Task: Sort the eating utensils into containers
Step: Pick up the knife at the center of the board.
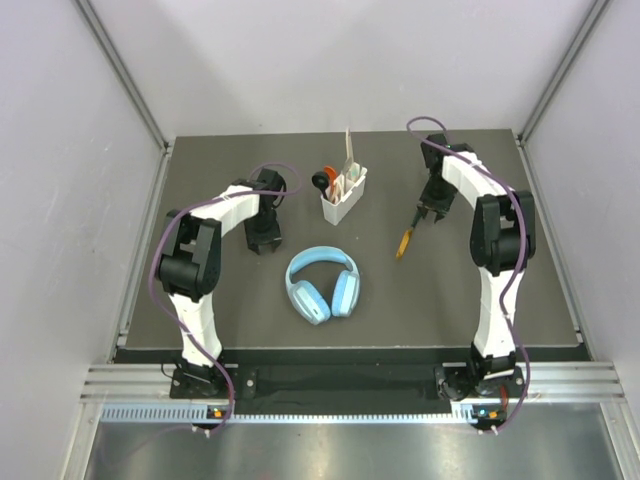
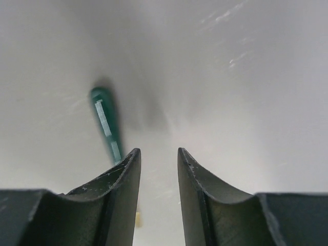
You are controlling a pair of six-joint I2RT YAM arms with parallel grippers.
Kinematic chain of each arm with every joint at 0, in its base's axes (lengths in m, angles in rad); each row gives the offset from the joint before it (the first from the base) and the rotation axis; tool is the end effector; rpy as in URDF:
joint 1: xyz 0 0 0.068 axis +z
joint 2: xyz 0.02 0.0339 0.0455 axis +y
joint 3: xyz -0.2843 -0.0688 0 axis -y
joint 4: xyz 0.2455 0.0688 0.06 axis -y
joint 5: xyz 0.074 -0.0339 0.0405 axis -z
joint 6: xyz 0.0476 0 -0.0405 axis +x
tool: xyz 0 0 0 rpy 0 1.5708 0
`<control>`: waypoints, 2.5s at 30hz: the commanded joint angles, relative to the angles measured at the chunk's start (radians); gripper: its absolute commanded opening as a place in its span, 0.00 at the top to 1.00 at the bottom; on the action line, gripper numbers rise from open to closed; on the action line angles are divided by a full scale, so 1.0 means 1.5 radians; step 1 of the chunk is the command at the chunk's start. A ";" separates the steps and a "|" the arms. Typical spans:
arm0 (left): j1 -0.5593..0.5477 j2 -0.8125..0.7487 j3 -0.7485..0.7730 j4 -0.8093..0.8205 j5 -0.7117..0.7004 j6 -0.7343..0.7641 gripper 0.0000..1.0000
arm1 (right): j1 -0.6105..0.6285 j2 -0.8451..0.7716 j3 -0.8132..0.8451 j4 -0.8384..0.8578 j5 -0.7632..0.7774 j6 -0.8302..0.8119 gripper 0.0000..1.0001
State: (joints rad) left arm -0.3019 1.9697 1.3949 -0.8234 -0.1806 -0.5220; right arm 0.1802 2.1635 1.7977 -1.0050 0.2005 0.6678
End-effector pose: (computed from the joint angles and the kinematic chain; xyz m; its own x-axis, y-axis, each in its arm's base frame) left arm 0.3748 -0.1078 0.1733 -0.9465 -0.2190 -0.2371 -0.2410 0.9682 0.0678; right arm 0.4479 0.0720 0.1993 -0.8417 0.4635 -0.2769 0.4897 0.8713 -0.0302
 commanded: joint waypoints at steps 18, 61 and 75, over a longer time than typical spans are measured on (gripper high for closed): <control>-0.001 0.024 -0.019 -0.021 -0.021 0.003 0.53 | 0.017 0.006 0.082 0.004 0.023 -0.136 0.53; -0.001 0.015 -0.059 0.001 -0.022 -0.002 0.53 | 0.037 0.091 0.030 -0.023 -0.018 -0.161 0.94; -0.001 0.018 -0.049 -0.021 -0.019 0.020 0.53 | 0.057 0.068 -0.033 0.058 0.139 -0.439 1.00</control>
State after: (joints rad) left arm -0.3019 1.9503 1.3640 -0.7937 -0.1806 -0.5217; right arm 0.2481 2.2459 1.8175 -1.0019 0.2825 0.1490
